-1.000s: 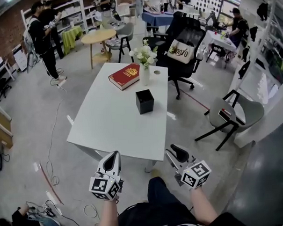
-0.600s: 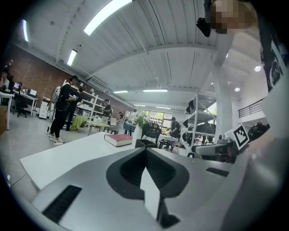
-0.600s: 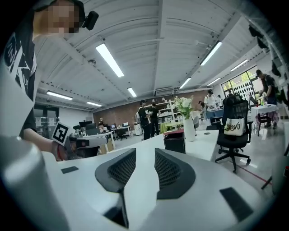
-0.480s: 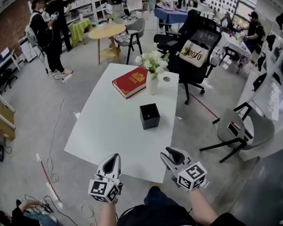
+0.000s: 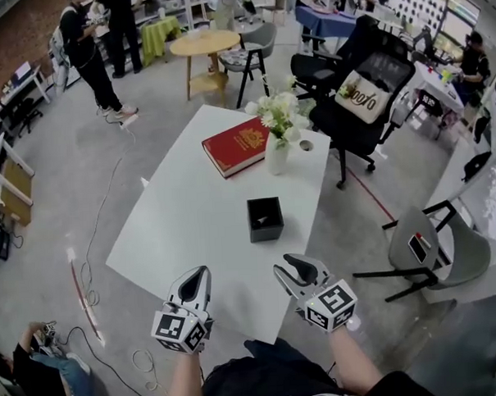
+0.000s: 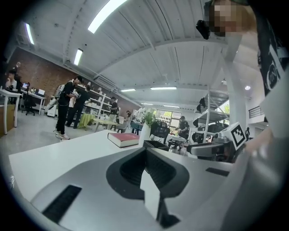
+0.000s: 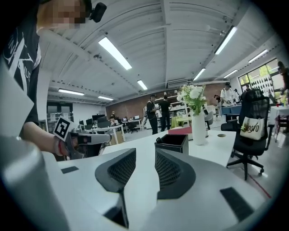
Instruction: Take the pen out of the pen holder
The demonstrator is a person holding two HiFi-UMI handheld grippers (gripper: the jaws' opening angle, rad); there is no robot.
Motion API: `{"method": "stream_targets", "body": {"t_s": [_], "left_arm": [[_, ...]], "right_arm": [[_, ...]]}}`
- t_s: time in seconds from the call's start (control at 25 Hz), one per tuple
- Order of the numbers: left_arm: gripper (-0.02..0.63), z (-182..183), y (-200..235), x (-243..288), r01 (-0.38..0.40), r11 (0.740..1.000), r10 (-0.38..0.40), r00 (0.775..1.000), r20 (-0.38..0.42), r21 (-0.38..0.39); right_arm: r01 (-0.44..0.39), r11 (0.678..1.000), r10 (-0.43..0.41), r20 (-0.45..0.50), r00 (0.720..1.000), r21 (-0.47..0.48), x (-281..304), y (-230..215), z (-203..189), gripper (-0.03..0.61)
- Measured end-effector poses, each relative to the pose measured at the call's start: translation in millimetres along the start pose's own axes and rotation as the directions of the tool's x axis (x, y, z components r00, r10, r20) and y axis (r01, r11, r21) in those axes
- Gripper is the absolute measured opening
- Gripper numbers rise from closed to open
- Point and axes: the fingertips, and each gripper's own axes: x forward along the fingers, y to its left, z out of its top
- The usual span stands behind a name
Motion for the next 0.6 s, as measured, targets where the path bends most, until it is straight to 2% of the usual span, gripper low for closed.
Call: {"method": "stream_targets", "body": {"t_s": [0.16,0.32,0.6], "left_arm": [[-0.012,-1.5,0.2,10.9,-0.021,1.000,0.021,1.000,-0.002,-0.014],[-0.012,-8.6,0.1,17.8,-0.024,1.000,0.023,0.999,-0.035,-0.013],[-0.012,-9.3,7.6,38.3,0.009,1.000,-0.008,0.998,-0.058,0.024]], "right_arm": [[-0.031,0.999,0.031,-0.010,0.999,-0.011,13.0,-13.7,1.7,0.137],[-0.042,0.999,0.042,-0.022,0.999,-0.006,27.1,-22.4,4.1,0.137],[-0.011,0.999,0.010,-0.042,0.999,-0.037,47.8,-35.1,13.7,0.137]]}}
